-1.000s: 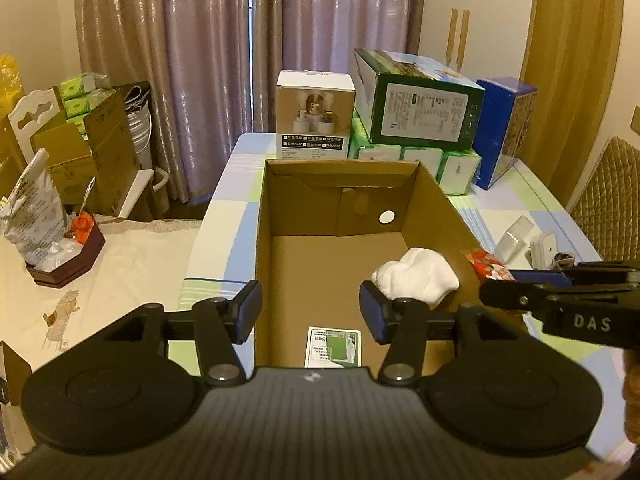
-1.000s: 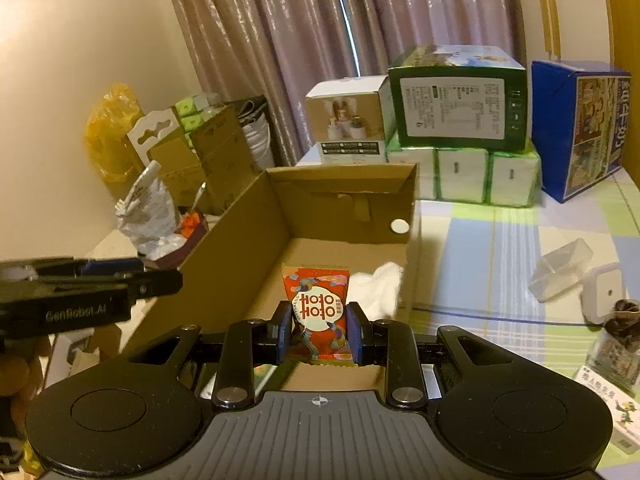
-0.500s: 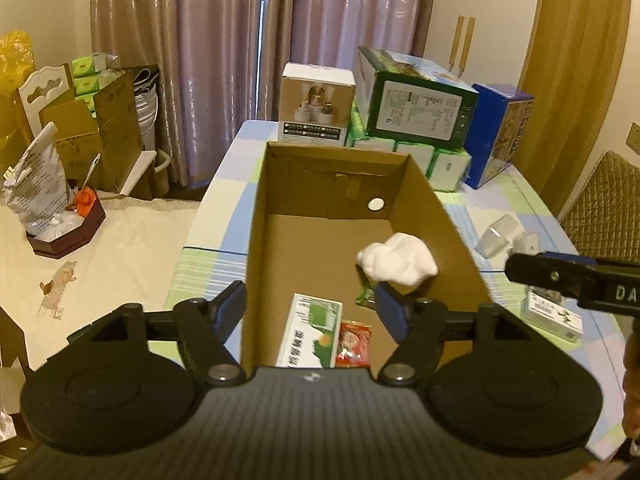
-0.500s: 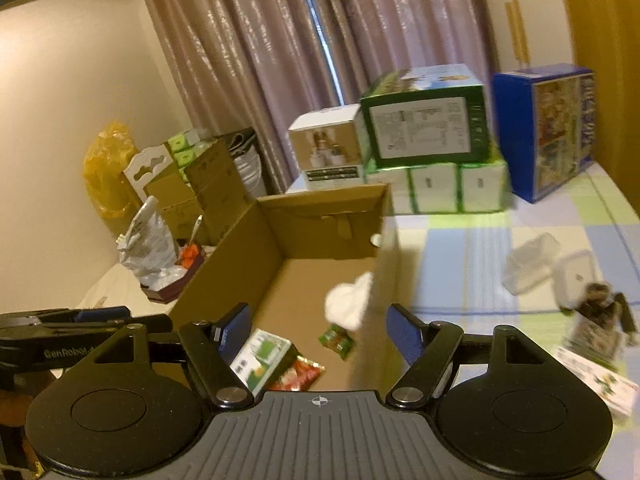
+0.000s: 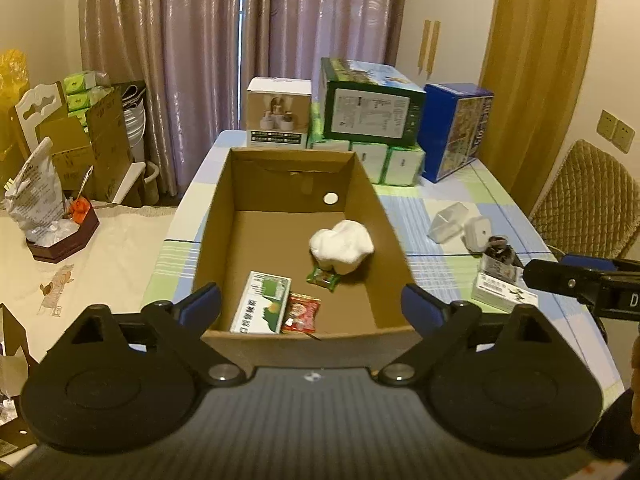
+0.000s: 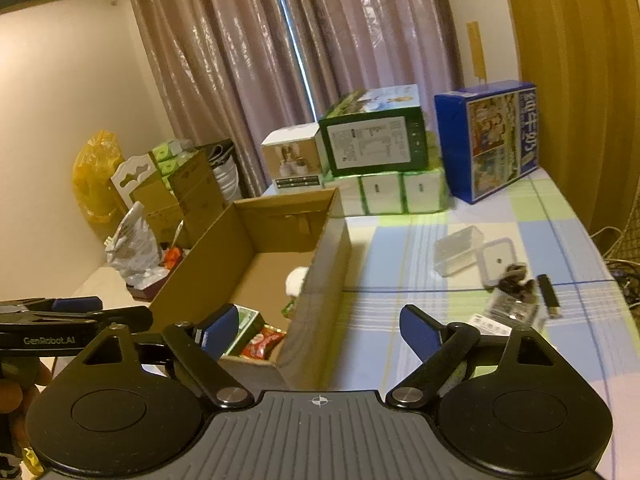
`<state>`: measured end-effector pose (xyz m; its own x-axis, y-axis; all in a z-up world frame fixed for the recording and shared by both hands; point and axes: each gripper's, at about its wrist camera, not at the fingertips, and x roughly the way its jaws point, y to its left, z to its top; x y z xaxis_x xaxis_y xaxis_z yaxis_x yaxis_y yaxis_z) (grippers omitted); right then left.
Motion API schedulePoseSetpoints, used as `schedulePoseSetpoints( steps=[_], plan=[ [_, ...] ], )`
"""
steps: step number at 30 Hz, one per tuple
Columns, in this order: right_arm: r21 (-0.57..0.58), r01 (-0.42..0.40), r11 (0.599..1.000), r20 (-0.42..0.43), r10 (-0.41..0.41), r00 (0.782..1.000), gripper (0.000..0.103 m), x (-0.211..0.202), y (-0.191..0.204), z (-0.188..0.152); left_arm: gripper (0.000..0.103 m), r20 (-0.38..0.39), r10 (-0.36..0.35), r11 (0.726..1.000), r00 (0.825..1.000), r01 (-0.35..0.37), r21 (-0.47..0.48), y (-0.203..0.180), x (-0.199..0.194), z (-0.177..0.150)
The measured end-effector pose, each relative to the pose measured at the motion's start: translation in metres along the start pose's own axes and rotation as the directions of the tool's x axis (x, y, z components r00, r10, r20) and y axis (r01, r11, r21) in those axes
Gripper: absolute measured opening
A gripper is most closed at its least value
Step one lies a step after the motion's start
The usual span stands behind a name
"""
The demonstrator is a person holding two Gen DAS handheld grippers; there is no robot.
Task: Organize objects
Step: 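Move both tools back toward the remaining items on the table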
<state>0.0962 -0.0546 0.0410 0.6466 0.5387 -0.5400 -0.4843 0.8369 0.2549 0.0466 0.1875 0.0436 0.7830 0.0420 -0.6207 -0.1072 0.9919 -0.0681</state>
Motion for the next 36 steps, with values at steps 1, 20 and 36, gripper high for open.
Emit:
schedulePoseSetpoints(
  steps=[1,20,36],
  plan=[
    [0.000,0.003,1.000,0.002,-0.003,1.000,0.089,-0.005,-0.002,-0.002,0.097,0.003,-0.002,1.000,1.000,0.002,0.000,-0.003,-0.003,-0.001],
    [0.059,0.192,0.980,-0.060,-0.188,0.980,0.101,-0.077,-0.090,-0.056,0.102,0.008,-0.109,0.990,0.994,0.108,0.091,-0.086,-0.025,-0.024],
    [0.109,0.228,0.967,-0.061,-0.223,0.973,0.101,-0.078,-0.153,-0.064,0.102,-0.057,-0.179,0.964,0.982,0.187,0.191,-0.161,0.020,-0.021]
  ],
)
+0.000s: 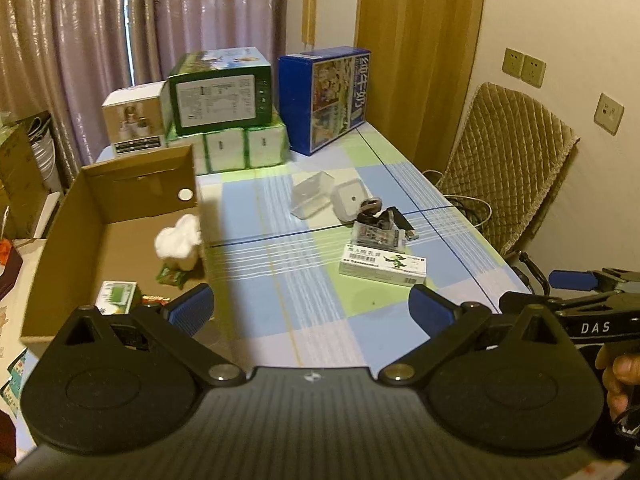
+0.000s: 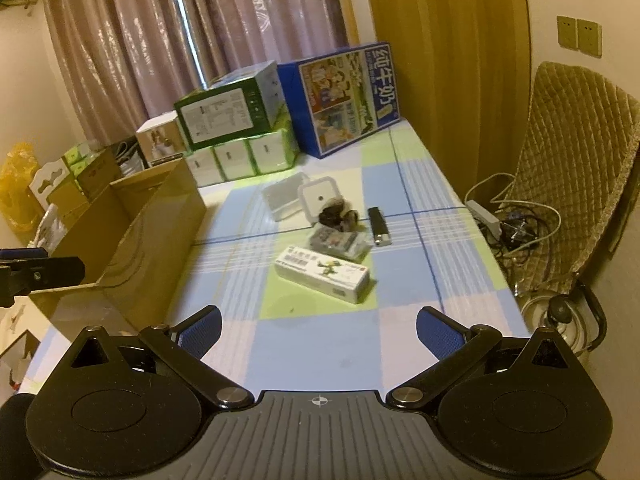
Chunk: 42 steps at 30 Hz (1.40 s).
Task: Organize objects
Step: 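Move both tools back toward the remaining items on the table, then grasp the white ointment box with the left tool while the right tool approaches the clear packet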
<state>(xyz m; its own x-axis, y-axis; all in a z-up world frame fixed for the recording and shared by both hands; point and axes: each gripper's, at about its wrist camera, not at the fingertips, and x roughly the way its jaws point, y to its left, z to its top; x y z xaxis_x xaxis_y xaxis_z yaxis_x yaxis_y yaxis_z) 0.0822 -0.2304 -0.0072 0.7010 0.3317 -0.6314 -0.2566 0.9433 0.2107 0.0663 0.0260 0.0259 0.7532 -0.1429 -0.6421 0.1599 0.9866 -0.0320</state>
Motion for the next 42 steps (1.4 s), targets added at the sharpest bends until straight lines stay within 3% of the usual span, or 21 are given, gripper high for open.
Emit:
schedulePoseSetpoints(
  steps=[9,12,16,19,32,39,42],
  plan=[
    [0.009,0.035,0.999,0.001,-0.035,0.999,0.099,0.029,-0.040,0.015,0.102,-0.039,-0.006,0.999,0.999,0.008,0.040,-0.031,0.047,0.014],
    [-0.003,0.035,0.999,-0.010,-0.035,0.999,0.090,0.039,-0.050,0.019,0.102,-0.064,-0.008,0.999,0.998,0.010,0.031,-0.039,0.069,0.016],
    [-0.026,0.036,0.999,-0.040,-0.037,0.998,0.068,0.057,-0.064,0.023,0.102,-0.104,-0.007,1.000,0.995,0.008,0.004,-0.049,0.102,0.013],
    [-0.034,0.027,0.999,-0.088,-0.030,0.996,0.058,0.076,-0.074,0.027,0.102,-0.129,-0.006,1.000,0.992,0.006,0.002,-0.060,0.124,0.010],
    [-0.143,0.027,0.989,-0.174,-0.052,0.983,0.057,0.161,-0.087,0.039,0.101,-0.173,0.030,0.999,0.984,-0.033,-0.015,-0.063,0.199,0.002],
    [-0.120,0.063,0.991,-0.159,-0.082,0.984,0.057,0.199,-0.096,0.038,0.101,-0.191,0.034,0.998,0.981,-0.044,-0.049,-0.046,0.216,-0.004],
    [-0.169,0.065,0.983,-0.170,-0.094,0.981,0.057,0.210,-0.092,0.036,0.101,-0.191,0.030,0.997,0.981,-0.042,-0.061,-0.041,0.218,-0.005]
  ],
)
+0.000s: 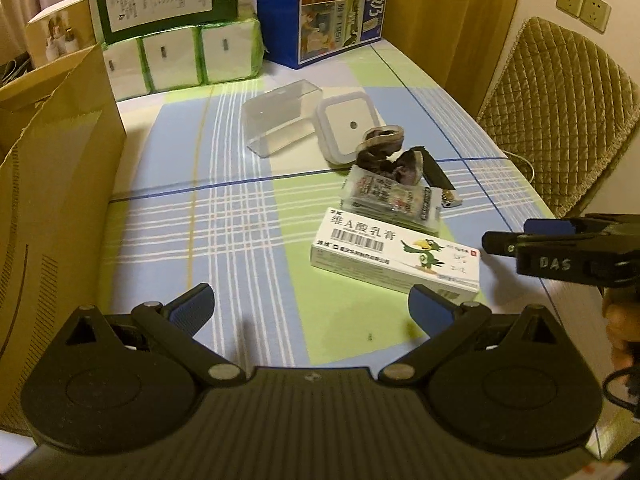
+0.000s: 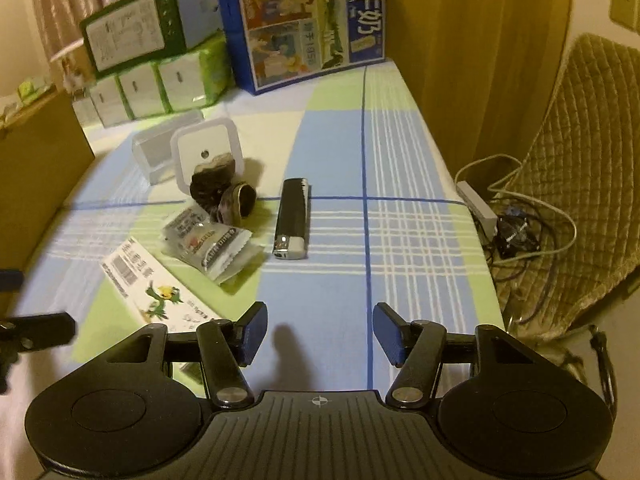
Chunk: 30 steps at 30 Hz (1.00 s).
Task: Organize objects
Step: 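Grasp the white ointment box with the left tool while the right tool approaches the clear packet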
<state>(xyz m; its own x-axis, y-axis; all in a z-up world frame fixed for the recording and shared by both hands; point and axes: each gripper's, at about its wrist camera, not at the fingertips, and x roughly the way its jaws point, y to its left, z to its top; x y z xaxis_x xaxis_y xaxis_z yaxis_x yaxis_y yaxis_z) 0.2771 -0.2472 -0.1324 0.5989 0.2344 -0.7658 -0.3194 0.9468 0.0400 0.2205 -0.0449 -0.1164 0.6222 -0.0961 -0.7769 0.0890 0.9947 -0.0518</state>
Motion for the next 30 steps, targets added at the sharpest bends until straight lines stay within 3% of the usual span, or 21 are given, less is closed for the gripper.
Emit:
schedulePoseSetpoints(
  steps=[3,6,10,12,15,17,22,24,30],
  plan=[
    [-0.032,-0.091,0.995,-0.016,0.091,0.996,0.057,0.001,0.005,-0.006,0.101,0.005,-0.002,1.000,1.000,0.002,-0.018,0.004,0.002,-0.001],
    [-0.017,-0.234,0.972,-0.014,0.234,0.972,0.057,-0.005,0.006,-0.012,0.101,0.007,-0.013,0.999,1.000,0.013,-0.034,0.005,0.003,-0.003],
    [-0.022,-0.123,0.992,0.020,0.123,0.992,0.057,-0.013,0.004,-0.013,0.100,0.014,-0.035,0.997,0.999,0.036,-0.064,0.004,0.006,-0.004],
    [0.007,-0.061,0.998,0.046,0.060,0.997,0.057,-0.017,-0.002,-0.013,0.095,0.008,-0.057,0.995,0.998,0.058,-0.084,0.002,0.009,-0.002],
    [0.030,0.048,0.998,0.070,-0.050,0.996,0.057,-0.021,-0.008,-0.014,0.090,0.008,-0.095,0.991,0.995,0.095,-0.092,-0.009,0.017,0.003],
    [0.045,0.078,0.996,0.086,-0.082,0.993,0.057,-0.020,-0.014,-0.013,0.085,0.011,-0.116,0.988,0.993,0.117,-0.100,-0.018,0.024,0.007],
    [0.128,0.013,0.992,0.080,-0.023,0.997,0.057,-0.015,-0.027,-0.014,0.075,-0.007,-0.110,0.991,0.994,0.109,-0.082,-0.035,0.041,0.014],
    [0.148,-0.028,0.989,0.088,0.015,0.996,0.057,-0.015,-0.027,-0.013,0.065,-0.023,-0.084,0.995,0.996,0.083,-0.051,-0.039,0.046,0.014],
    [0.012,-0.098,0.995,0.128,0.096,0.987,0.057,-0.014,-0.006,-0.005,0.040,-0.010,-0.010,0.999,1.000,0.011,0.033,-0.023,0.036,0.009]
  ],
)
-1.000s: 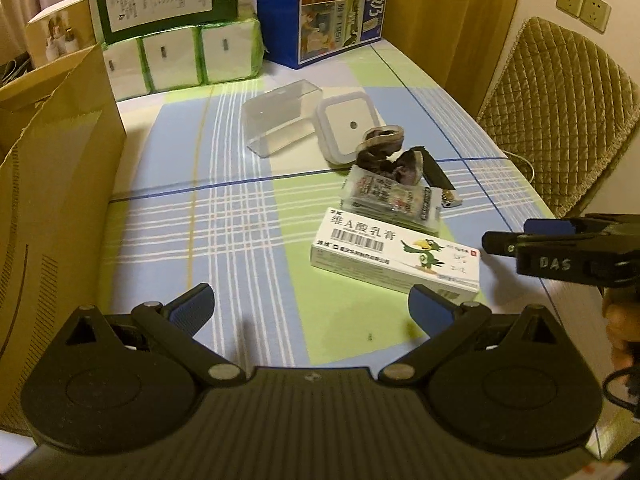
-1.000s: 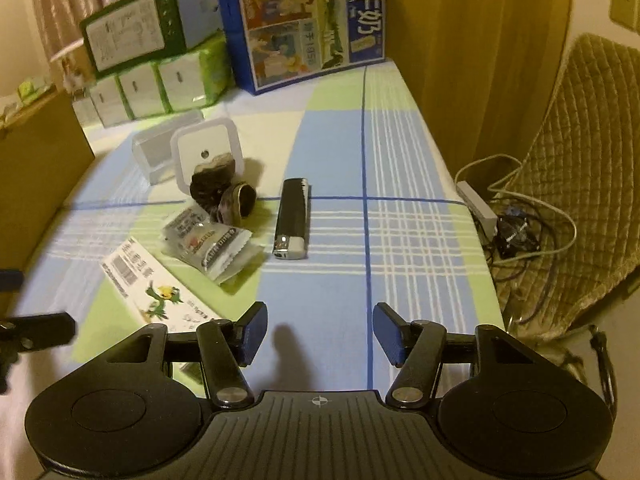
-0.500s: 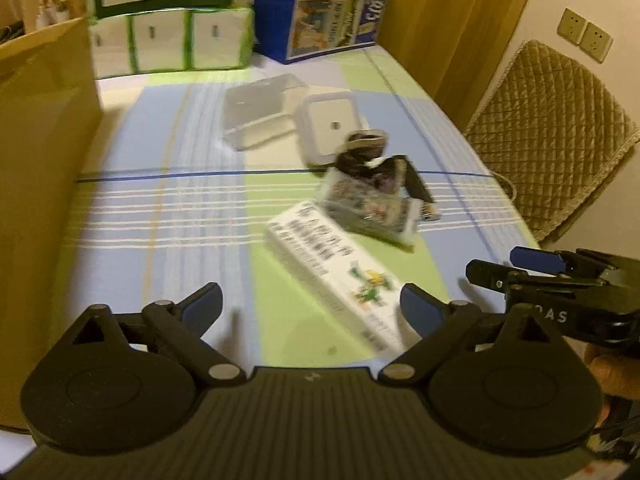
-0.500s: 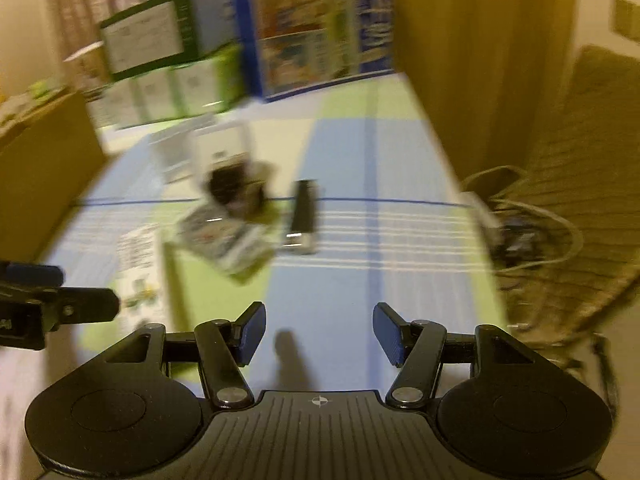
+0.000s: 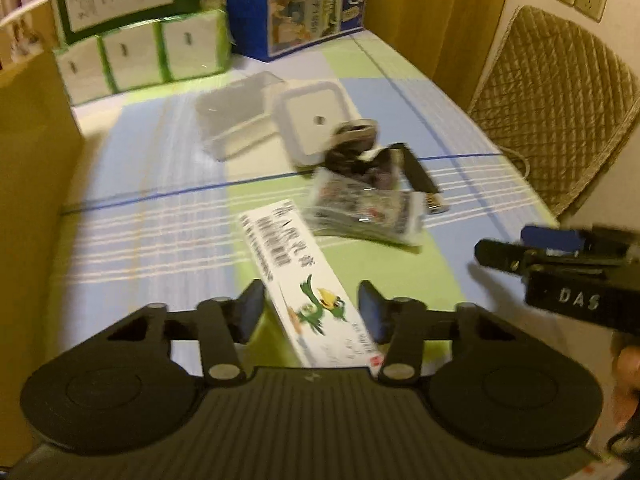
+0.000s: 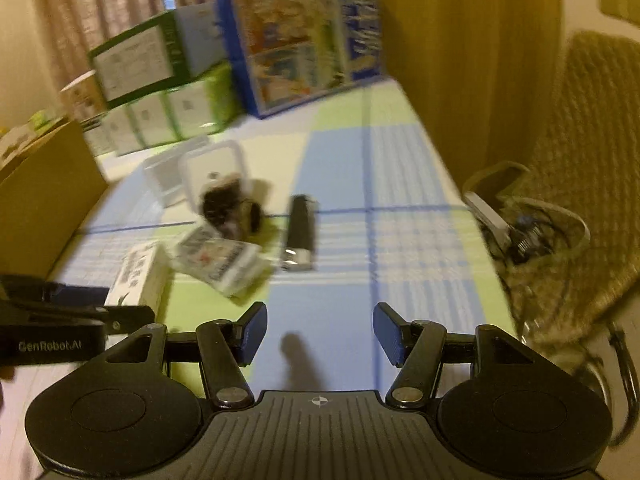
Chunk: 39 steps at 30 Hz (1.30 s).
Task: Organize objects
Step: 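Grasp the white ointment box with the left tool while the right tool approaches the clear packet, then close the right tool on the clear snack packet while the left tool holds the ointment box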
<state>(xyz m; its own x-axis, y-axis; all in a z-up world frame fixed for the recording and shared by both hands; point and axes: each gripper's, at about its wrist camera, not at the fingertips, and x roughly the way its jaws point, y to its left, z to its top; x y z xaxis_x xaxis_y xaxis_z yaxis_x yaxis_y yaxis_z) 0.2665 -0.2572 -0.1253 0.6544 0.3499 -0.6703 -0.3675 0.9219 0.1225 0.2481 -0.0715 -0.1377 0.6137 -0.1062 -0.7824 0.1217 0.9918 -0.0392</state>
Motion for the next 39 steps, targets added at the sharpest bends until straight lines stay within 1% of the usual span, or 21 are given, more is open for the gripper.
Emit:
schedulePoseSetpoints(
  steps=[2,3,7,10,13,16,17,18,19,21,23,25,28,31,33,35,37,39],
  plan=[
    [-0.057,-0.033,0.998,0.018,0.034,0.999,0.057,0.004,0.009,0.003,0.034,0.001,0.030,0.999,1.000,-0.030,0.012,0.011,-0.002,-0.002],
    [-0.078,-0.050,0.996,0.023,0.051,0.998,0.057,0.007,0.013,0.005,0.033,-0.001,0.044,0.999,0.999,-0.044,0.013,0.016,-0.001,-0.003],
    [-0.162,-0.086,0.983,0.048,0.095,0.994,0.057,0.023,0.029,0.013,0.033,-0.004,0.061,0.998,0.998,-0.061,-0.015,0.035,-0.002,-0.004],
    [-0.211,-0.105,0.972,0.047,0.117,0.992,0.057,0.038,0.039,0.018,0.033,-0.002,0.063,0.998,0.998,-0.063,0.007,0.036,-0.003,-0.005],
    [-0.275,-0.098,0.956,0.000,0.102,0.995,0.057,0.055,0.051,0.017,0.033,0.006,0.073,0.997,0.997,-0.073,0.031,0.035,-0.004,-0.007],
    [-0.327,-0.086,0.941,-0.019,0.084,0.996,0.057,0.065,0.058,0.013,0.033,0.015,0.081,0.996,0.997,-0.081,0.043,0.034,-0.003,-0.008],
    [-0.333,-0.084,0.939,-0.024,0.081,0.996,0.055,0.066,0.059,0.011,0.035,0.015,0.080,0.996,0.997,-0.080,0.048,0.033,-0.002,-0.008],
    [-0.332,-0.083,0.940,-0.035,0.076,0.997,0.045,0.067,0.059,0.010,0.037,0.015,0.077,0.995,0.997,-0.078,0.056,0.032,-0.001,-0.008],
    [-0.323,-0.087,0.942,-0.046,0.076,0.996,0.042,0.067,0.059,0.009,0.037,0.015,0.077,0.995,0.997,-0.078,0.062,0.031,-0.001,-0.008],
    [-0.298,-0.098,0.950,-0.067,0.081,0.994,0.039,0.062,0.059,0.006,0.037,0.014,0.078,0.994,0.997,-0.079,0.072,0.030,0.000,-0.010],
    [-0.286,-0.089,0.954,-0.083,0.068,0.994,0.038,0.055,0.062,0.003,0.037,0.013,0.079,0.994,0.997,-0.080,0.081,0.030,-0.001,-0.012],
    [-0.245,-0.077,0.966,-0.104,0.052,0.993,0.038,0.044,0.064,0.000,0.035,0.004,0.085,0.992,0.996,-0.085,0.096,0.029,-0.004,-0.015],
    [-0.137,-0.054,0.989,-0.128,0.037,0.991,0.038,0.025,0.063,-0.004,0.034,-0.001,0.090,0.988,0.996,-0.089,0.124,0.027,-0.011,-0.023],
    [-0.062,-0.030,0.998,-0.145,0.021,0.989,0.038,0.003,0.066,-0.014,0.034,-0.004,0.083,0.986,0.997,-0.082,0.147,0.026,-0.022,-0.034],
    [-0.026,-0.036,0.999,-0.158,0.032,0.987,0.040,-0.009,0.068,-0.021,0.034,-0.010,0.076,0.985,0.997,-0.073,0.155,0.027,-0.031,-0.044],
    [-0.014,-0.050,0.999,-0.140,0.048,0.989,0.045,-0.019,0.070,-0.023,0.034,-0.008,0.071,0.984,0.997,-0.068,0.164,0.027,-0.039,-0.051],
    [-0.044,-0.039,0.998,-0.104,0.035,0.994,0.053,-0.022,0.074,-0.020,0.035,0.007,0.075,0.984,0.997,-0.075,0.160,0.028,-0.045,-0.055],
    [-0.060,-0.041,0.997,-0.109,0.034,0.993,0.054,-0.017,0.074,-0.019,0.038,0.019,0.079,0.984,0.997,-0.081,0.160,0.030,-0.049,-0.054]
  ],
)
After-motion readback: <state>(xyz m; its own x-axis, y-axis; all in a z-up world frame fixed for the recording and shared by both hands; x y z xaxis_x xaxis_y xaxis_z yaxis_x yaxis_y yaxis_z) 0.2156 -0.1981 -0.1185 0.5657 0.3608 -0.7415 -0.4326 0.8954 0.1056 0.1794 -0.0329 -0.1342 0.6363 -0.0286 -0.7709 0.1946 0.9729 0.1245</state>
